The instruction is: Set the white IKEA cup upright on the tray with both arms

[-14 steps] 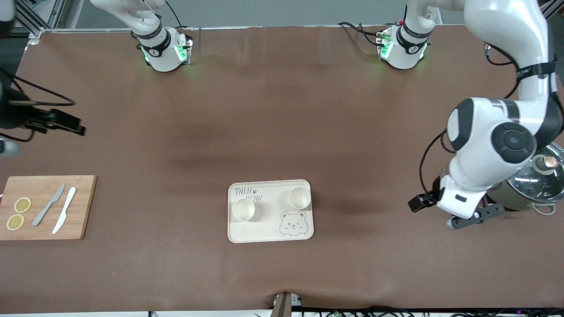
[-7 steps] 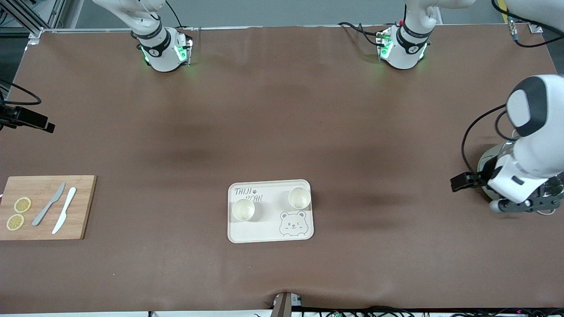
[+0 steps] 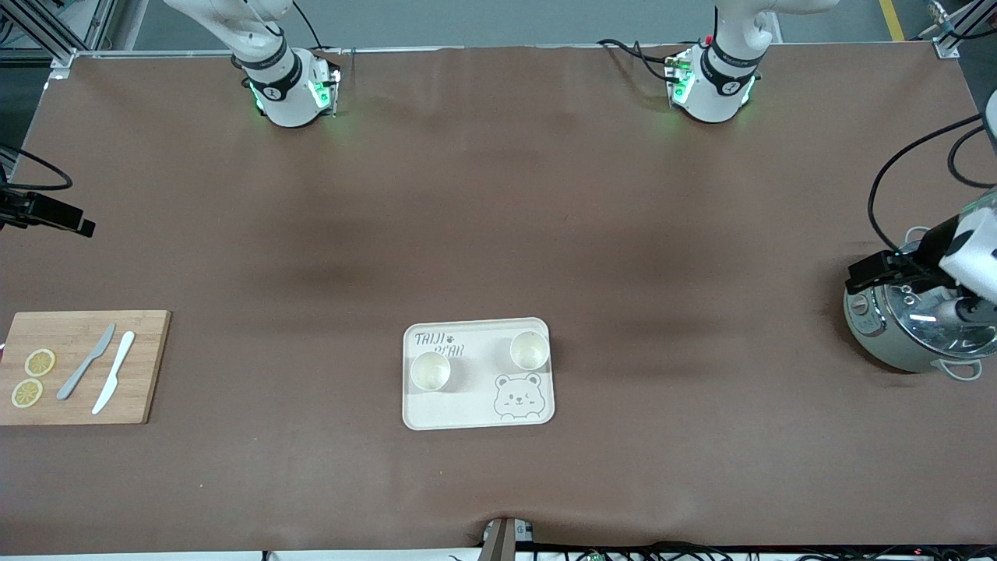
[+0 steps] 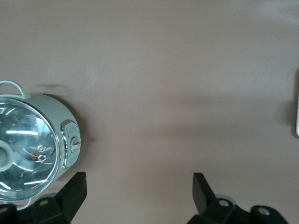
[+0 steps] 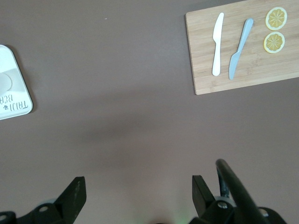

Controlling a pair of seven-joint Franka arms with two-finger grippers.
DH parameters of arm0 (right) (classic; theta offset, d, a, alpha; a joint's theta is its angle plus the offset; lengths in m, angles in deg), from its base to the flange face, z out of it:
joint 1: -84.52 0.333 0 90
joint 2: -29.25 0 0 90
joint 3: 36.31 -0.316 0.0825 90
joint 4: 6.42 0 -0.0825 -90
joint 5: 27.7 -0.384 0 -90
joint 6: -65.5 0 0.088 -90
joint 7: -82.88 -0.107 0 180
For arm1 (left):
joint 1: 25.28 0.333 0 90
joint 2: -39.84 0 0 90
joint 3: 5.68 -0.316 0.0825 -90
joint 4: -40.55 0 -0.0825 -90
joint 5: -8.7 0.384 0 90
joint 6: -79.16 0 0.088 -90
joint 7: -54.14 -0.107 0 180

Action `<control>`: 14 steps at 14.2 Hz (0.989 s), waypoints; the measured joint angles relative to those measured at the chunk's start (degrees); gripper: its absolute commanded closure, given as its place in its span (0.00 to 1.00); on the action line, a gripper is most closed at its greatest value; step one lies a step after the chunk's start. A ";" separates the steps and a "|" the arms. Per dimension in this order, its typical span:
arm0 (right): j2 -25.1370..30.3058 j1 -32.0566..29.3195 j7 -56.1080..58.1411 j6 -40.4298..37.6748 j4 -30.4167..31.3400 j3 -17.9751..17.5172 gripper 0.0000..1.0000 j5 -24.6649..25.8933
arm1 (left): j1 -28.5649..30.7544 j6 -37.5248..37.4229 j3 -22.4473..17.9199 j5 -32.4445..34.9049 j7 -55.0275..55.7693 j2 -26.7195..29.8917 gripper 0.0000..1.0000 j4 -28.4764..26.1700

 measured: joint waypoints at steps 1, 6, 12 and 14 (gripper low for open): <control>0.02 -0.33 0.01 0.01 0.00 0.01 0.00 0.00 | 0.00 -0.65 -0.03 0.00 0.00 0.73 0.00 0.54; 0.13 -0.56 0.02 0.45 -0.03 -0.39 0.00 0.00 | 0.00 -5.00 -0.32 0.00 0.00 1.34 0.00 4.60; 0.33 -0.23 0.03 0.60 -0.29 -0.99 0.00 -0.03 | 0.02 -5.60 -2.03 0.00 0.00 1.30 0.00 7.50; 0.35 -0.09 0.03 0.72 -0.30 -1.06 0.00 -0.03 | 0.02 -5.68 -2.13 0.00 0.00 1.28 0.00 7.56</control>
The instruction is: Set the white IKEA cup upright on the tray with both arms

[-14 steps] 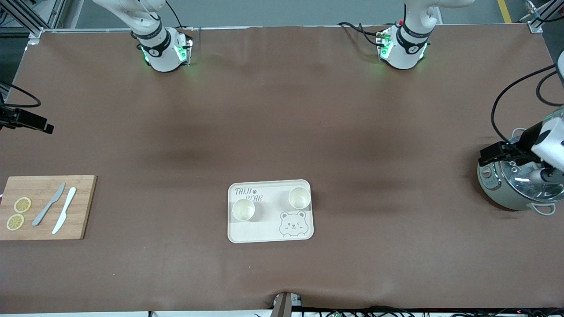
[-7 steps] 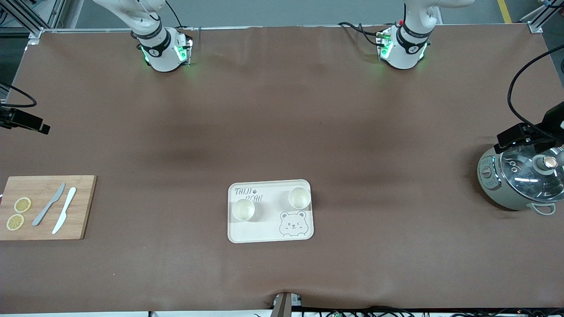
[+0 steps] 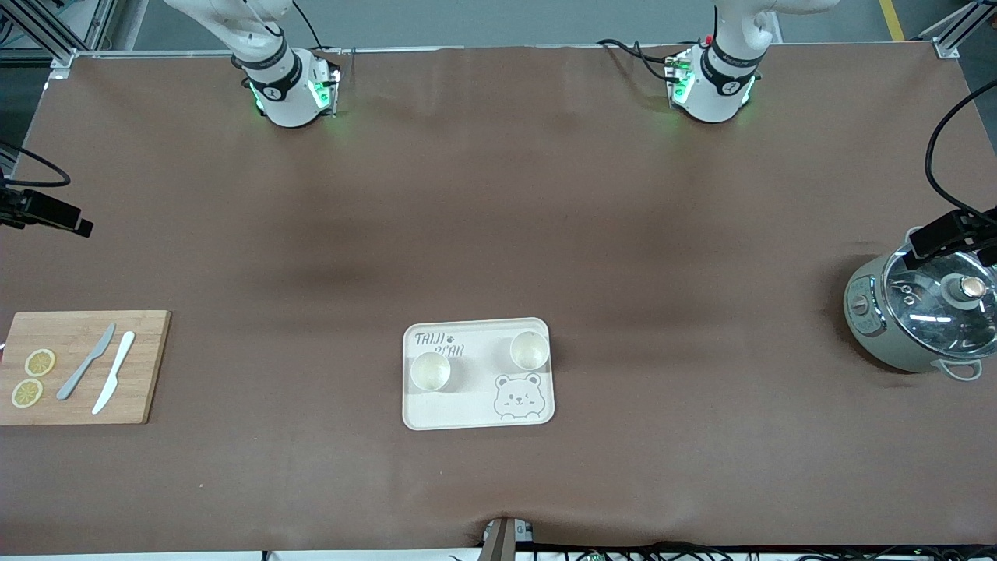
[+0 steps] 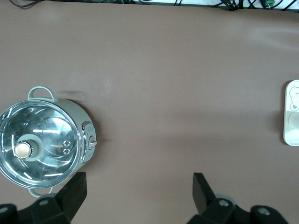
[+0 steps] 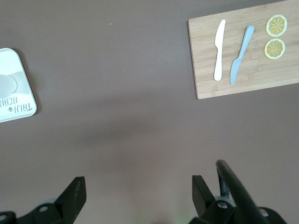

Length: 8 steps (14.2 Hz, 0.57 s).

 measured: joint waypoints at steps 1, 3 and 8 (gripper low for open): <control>0.01 0.04 0.00 0.17 -0.07 -0.01 0.00 0.00 | 0.00 -0.01 -0.04 0.00 0.00 -0.03 0.00 0.00; 0.08 0.05 0.00 0.34 -0.30 -0.03 0.00 0.00 | 0.00 -0.01 -0.05 0.00 0.00 -0.04 0.00 0.03; 0.19 0.64 0.01 0.34 -0.38 -0.15 0.00 -0.01 | 0.00 -0.07 -0.06 0.00 0.00 -0.04 0.00 0.21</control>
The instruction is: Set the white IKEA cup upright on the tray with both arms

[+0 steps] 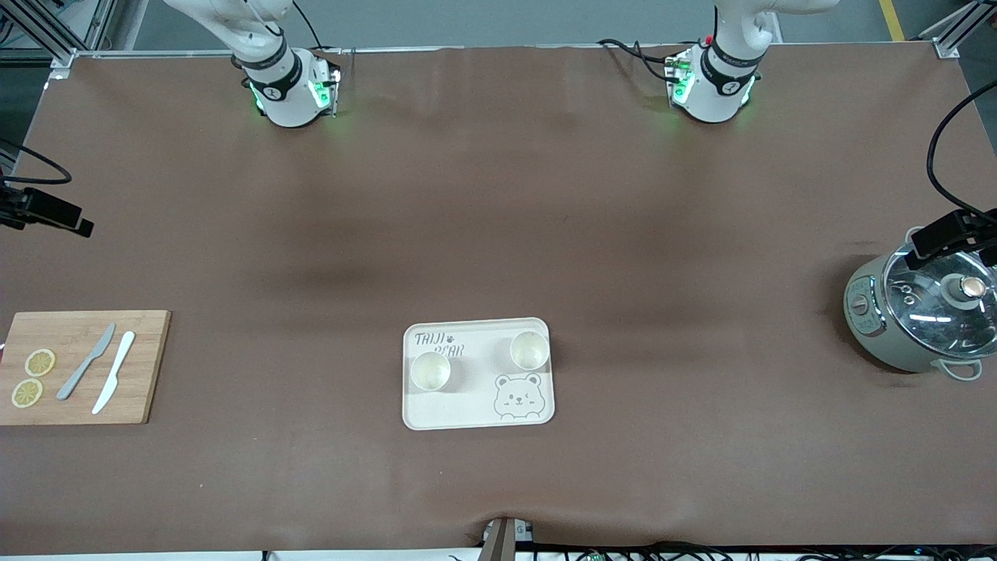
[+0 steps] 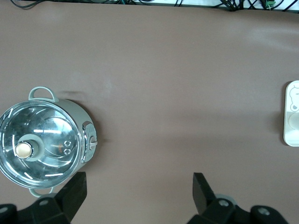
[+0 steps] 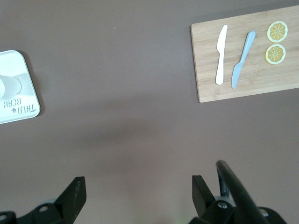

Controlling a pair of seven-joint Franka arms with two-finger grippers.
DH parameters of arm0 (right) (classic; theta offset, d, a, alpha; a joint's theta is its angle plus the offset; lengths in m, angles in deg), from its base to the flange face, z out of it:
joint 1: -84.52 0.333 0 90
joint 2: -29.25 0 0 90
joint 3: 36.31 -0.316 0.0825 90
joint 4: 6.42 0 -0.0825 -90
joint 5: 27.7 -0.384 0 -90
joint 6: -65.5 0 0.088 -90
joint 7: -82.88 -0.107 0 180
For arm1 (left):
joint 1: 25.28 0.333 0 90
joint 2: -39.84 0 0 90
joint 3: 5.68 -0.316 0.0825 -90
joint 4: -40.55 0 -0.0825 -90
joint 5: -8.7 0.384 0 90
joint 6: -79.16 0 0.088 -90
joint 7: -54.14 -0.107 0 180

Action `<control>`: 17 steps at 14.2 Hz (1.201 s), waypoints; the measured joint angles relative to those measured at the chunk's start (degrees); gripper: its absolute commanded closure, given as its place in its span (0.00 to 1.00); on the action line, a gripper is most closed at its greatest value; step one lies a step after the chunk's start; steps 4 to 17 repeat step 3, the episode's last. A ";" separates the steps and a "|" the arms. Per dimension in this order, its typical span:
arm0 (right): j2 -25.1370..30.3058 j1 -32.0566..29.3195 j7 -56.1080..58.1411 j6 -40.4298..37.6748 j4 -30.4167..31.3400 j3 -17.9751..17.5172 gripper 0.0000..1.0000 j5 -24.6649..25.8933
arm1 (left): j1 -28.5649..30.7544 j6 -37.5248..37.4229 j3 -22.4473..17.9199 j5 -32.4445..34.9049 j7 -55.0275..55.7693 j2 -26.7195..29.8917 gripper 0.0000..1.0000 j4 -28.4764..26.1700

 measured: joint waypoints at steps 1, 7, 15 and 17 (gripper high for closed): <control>0.00 0.17 0.00 0.00 0.00 -0.02 0.00 0.00 | 0.00 -0.06 0.00 0.00 0.00 0.00 0.00 0.01; 0.00 0.58 0.00 0.00 0.00 -0.04 0.00 0.00 | -0.04 -0.48 0.02 0.00 0.00 0.00 0.00 0.03; 0.00 0.58 0.00 0.00 0.00 -0.04 0.00 0.00 | -0.04 -0.48 0.02 0.00 0.00 0.00 0.00 0.03; 0.00 0.58 0.00 0.00 0.00 -0.04 0.00 0.00 | -0.04 -0.48 0.02 0.00 0.00 0.00 0.00 0.03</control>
